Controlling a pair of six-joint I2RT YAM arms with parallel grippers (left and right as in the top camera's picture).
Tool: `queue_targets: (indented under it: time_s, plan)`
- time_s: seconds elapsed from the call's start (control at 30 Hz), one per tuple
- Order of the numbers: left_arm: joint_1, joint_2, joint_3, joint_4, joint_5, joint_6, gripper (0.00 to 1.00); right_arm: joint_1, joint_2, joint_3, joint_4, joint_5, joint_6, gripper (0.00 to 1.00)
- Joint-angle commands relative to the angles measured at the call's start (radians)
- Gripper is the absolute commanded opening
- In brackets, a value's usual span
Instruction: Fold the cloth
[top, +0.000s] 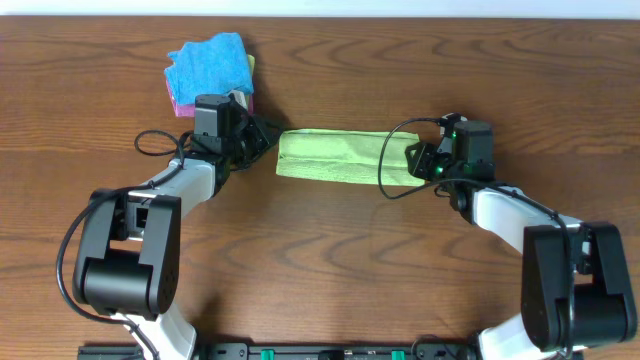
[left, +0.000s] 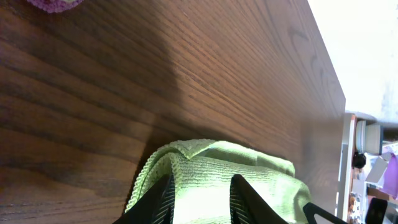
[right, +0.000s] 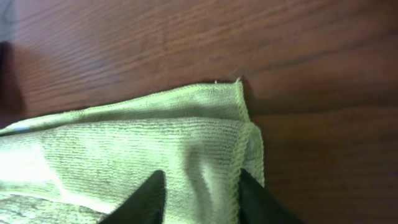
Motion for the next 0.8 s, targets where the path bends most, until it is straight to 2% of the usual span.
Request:
queue_targets:
  time_s: [0.0, 0.03, 0.13, 0.17, 0.33, 0.43, 0.5, 0.63, 0.77]
  plan:
    - [0.014, -0.012, 0.008, 0.002, 0.023, 0.014, 0.31, 0.009, -0.035, 0.005, -0.014, -0.05, 0.006, 0.53]
    - [0.016, -0.024, 0.009, 0.002, 0.037, 0.022, 0.31, 0.009, -0.052, 0.005, -0.026, -0.052, 0.016, 0.59]
    - [0.019, -0.078, 0.014, -0.029, 0.064, 0.022, 0.27, 0.008, -0.125, 0.005, -0.087, -0.053, 0.046, 0.68]
    - [0.019, -0.1, 0.018, -0.055, 0.064, 0.023, 0.27, 0.008, -0.154, 0.005, -0.118, -0.052, 0.058, 0.74]
    - [-0.019, -0.174, 0.035, -0.169, 0.045, 0.049, 0.23, 0.002, -0.325, 0.005, -0.309, -0.053, 0.139, 0.78]
    - [-0.066, -0.172, 0.043, -0.233, -0.006, 0.048, 0.14, 0.001, -0.41, 0.005, -0.417, -0.06, 0.193, 0.82]
    - [-0.101, -0.163, 0.043, -0.276, -0.072, 0.055, 0.12, 0.001, -0.451, 0.005, -0.484, -0.079, 0.233, 0.85]
    - [-0.15, -0.125, 0.043, -0.298, -0.159, 0.098, 0.1, 0.001, -0.454, -0.002, -0.573, -0.079, 0.262, 0.88]
    - [-0.183, -0.078, 0.044, -0.286, -0.256, 0.141, 0.06, -0.004, -0.419, -0.033, -0.54, -0.079, 0.295, 0.9]
